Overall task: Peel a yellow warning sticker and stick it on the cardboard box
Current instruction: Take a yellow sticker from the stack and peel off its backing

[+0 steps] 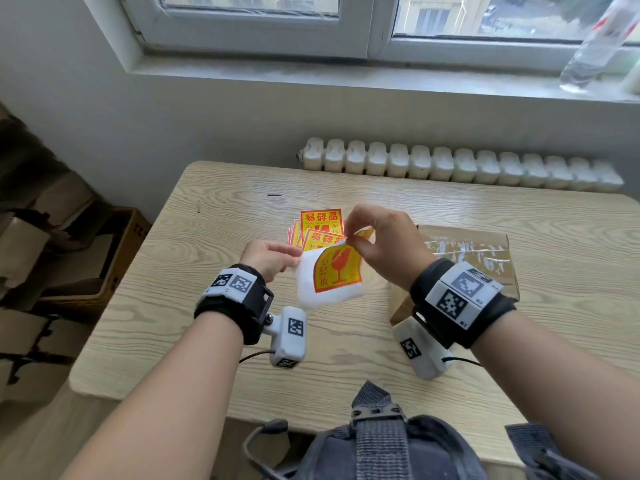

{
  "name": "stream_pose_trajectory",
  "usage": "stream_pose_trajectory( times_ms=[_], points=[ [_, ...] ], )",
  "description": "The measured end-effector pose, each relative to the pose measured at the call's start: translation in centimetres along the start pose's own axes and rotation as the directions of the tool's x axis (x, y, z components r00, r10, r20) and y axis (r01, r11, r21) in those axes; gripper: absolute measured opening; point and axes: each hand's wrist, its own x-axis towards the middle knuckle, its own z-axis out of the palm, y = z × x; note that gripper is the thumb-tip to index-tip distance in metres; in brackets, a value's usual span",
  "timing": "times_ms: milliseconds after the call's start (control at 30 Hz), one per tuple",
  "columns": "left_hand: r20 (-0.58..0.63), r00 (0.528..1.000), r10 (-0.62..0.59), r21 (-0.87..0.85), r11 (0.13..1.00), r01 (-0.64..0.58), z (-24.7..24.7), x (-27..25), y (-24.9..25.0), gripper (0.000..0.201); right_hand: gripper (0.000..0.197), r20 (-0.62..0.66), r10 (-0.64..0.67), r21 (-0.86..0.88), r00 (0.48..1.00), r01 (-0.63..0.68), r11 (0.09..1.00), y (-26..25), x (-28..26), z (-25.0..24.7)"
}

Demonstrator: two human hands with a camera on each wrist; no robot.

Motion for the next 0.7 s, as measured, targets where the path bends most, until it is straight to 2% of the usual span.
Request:
stream_pose_trajectory(
  times_ms=[133,233,300,433,567,700],
  points=[
    [-0.046,0.998,-0.043,0.071,0.996,0.046,-0.1,1.3,-3.2,0.029,0.011,-0.014,0.022,0.017,1.0,-0.022,1.0,-0.1,-0.1,0.3],
    [0.001,0.994,-0.108,0.122,0.987,0.107,-0.6,1.7,-4.5,0.029,0.011,0.002,0.044,0.008,0.999,-0.044,0.999,-0.1,0.0,0.4],
    [0.032,0.994,-0.106,0.104,0.989,0.102,-0.8,1.7,-4.2,0.027,0.012,0.001,0.065,0.003,0.998,-0.065,0.998,-0.2,0.1,0.4],
    [0.077,0.994,0.082,0.093,0.992,-0.089,-1.4,0.3,-1.4,0.027,0.017,-0.016,0.108,-0.007,0.994,-0.108,0.994,-0.6,0.1,0.0],
    [0.234,0.948,0.213,0.084,0.968,-0.238,-2.3,-2.1,1.5,0.023,0.019,-0.034,0.086,-0.02,0.996,-0.087,0.996,-1.2,0.1,-0.9],
    [0.229,0.922,0.312,0.096,0.935,-0.341,-1.5,-3.4,3.7,0.011,0.022,-0.051,0.059,-0.011,0.997,-0.06,0.998,-1.9,-0.1,-1.3]
  ],
)
